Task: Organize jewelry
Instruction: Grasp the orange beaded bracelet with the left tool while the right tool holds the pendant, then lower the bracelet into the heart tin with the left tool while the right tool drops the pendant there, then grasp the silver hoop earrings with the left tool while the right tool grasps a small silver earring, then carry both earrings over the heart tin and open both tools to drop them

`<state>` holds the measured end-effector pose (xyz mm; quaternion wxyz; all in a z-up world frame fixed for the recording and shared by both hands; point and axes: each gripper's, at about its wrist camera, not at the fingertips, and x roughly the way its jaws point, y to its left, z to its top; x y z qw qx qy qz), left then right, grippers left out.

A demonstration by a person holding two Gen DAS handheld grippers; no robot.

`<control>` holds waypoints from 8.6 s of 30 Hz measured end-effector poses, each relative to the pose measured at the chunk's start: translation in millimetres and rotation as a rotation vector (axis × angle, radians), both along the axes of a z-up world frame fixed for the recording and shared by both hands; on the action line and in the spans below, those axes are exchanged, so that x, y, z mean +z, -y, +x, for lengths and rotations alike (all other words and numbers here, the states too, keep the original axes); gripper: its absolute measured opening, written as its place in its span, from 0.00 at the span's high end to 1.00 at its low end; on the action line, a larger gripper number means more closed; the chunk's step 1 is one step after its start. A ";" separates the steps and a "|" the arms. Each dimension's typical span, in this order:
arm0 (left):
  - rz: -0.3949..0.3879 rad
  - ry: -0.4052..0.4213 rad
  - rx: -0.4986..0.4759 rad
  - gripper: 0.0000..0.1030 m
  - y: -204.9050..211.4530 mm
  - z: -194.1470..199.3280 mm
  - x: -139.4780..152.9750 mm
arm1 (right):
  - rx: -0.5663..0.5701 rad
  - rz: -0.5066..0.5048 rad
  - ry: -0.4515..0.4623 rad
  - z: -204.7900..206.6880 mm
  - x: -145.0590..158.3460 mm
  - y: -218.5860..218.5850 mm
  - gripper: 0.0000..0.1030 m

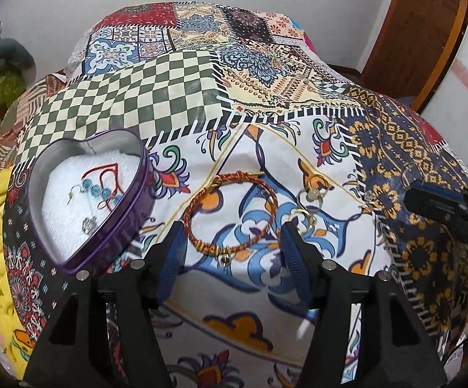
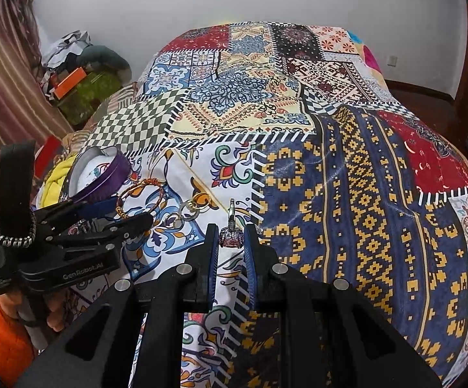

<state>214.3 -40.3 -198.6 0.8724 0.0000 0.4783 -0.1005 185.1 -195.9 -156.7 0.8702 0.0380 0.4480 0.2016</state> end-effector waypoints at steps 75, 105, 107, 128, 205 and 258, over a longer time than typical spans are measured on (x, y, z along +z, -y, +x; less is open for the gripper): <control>-0.100 0.256 0.220 0.85 -129.2 -29.0 85.9 | 0.271 0.038 0.150 34.7 57.0 -160.6 0.86; -0.116 0.182 0.201 0.75 -126.3 -7.1 50.3 | 0.335 -0.012 0.022 56.0 5.6 -176.8 0.86; -0.115 0.182 0.203 0.75 -127.0 -7.3 51.1 | 0.341 -0.022 0.028 53.6 6.5 -178.7 0.86; -0.079 0.273 0.225 0.70 -122.8 -36.0 99.7 | 0.247 -0.001 0.131 35.5 55.4 -144.6 0.71; -0.042 0.022 -0.131 0.81 40.7 -6.4 -2.9 | 0.055 -0.102 -0.098 27.5 -36.8 -4.6 0.71; -0.060 0.310 0.096 0.81 -56.7 -63.5 105.0 | 0.083 0.031 0.241 -8.9 96.3 -54.7 0.92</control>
